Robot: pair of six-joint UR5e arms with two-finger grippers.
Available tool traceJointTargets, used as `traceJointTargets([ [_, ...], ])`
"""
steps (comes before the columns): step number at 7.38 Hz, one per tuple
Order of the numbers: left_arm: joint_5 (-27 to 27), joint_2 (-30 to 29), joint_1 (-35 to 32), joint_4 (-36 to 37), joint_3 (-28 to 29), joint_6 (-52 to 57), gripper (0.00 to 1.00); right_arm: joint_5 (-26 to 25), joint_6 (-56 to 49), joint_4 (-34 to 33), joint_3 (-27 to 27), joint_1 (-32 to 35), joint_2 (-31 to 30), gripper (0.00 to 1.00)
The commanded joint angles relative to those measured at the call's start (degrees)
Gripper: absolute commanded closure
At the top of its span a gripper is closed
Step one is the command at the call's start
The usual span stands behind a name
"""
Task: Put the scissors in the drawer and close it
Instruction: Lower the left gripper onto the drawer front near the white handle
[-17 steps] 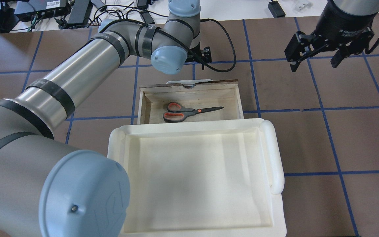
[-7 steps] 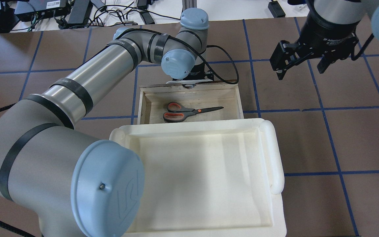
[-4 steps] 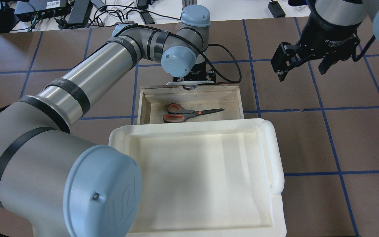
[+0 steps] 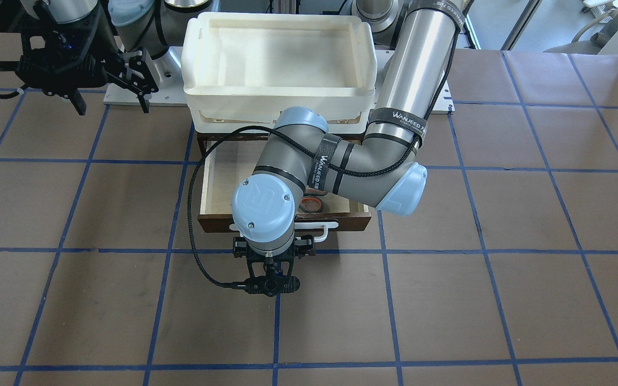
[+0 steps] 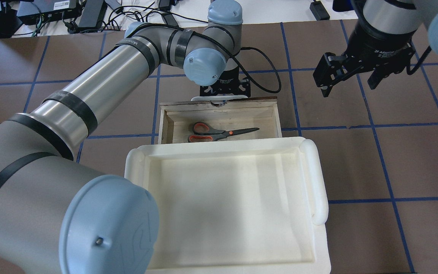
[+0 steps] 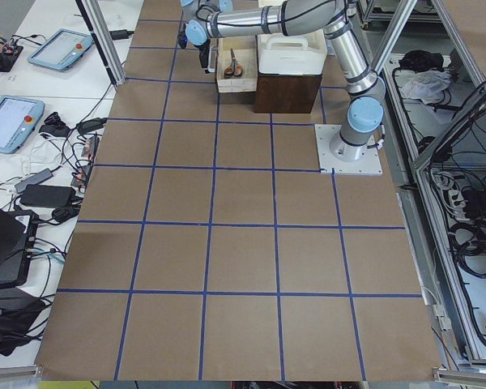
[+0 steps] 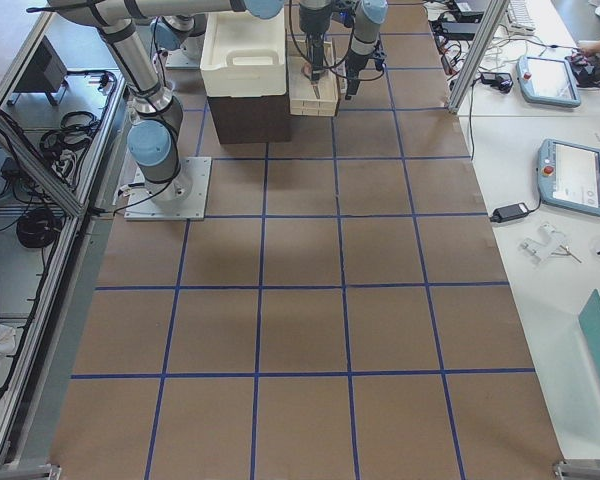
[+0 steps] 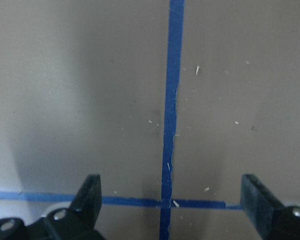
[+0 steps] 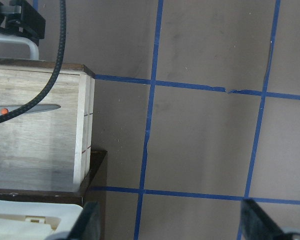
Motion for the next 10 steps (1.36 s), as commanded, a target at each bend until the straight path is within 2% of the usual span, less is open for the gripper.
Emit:
traceJointTargets([
  [1,0.0,2.3,0.0,-3.8,-0.2,0.0,0.0,0.8,0.2,-0.2,0.1,0.0,-1.3,0.0],
  [3,-0.1,3.9,-0.3,-6.9,-0.8,0.1,0.0,0.9,0.1,0.5,0.2,0.0,-2.1,0.0],
  [5,-1.1,5.5,-1.2,-7.0,-2.7,0.0,0.0,1.1,0.0,0.3,0.3,0.1,-2.3,0.0],
  [10,-1.5,11.8,-2.2,-12.0,-11.0,0.1,0.0,0.9,0.0,-0.1,0.3,0.0,-2.2,0.0],
])
